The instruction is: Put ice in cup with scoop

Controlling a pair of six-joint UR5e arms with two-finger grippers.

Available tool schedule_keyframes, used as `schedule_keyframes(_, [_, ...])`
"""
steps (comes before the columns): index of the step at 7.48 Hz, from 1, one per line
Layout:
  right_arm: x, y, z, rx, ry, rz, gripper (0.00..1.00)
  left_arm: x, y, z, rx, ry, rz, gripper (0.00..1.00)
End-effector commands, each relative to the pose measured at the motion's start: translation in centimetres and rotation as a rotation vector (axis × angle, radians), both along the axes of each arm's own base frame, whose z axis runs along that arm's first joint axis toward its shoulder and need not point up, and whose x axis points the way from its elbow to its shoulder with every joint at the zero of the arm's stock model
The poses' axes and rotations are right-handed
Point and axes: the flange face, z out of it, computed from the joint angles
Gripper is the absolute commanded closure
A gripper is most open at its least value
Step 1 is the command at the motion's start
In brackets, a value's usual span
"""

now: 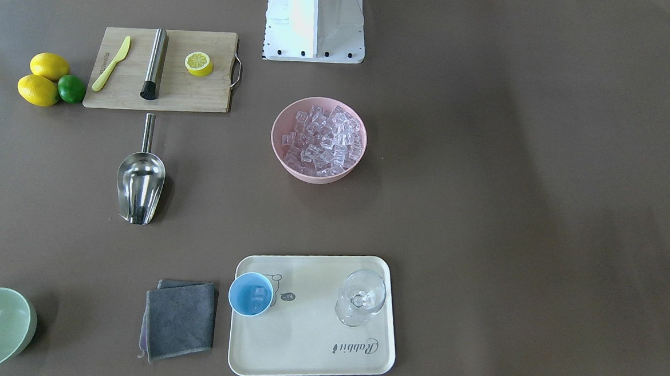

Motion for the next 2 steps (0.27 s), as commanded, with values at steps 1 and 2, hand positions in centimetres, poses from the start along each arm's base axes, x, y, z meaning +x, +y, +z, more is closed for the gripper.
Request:
schedule_keyframes(1, [-0.01, -0.17, -0.52, 0.011, 0.0, 0.001, 0.0, 0.0, -0.02, -0.07, 0.001, 0.0, 0.0, 0.01])
schedule_keyframes(2, [-0.01, -0.2, -0.3, 0.01, 0.0, -0.002, 0.0, 0.0, 0.02, 0.07, -0.001, 0.0, 0.001, 0.01])
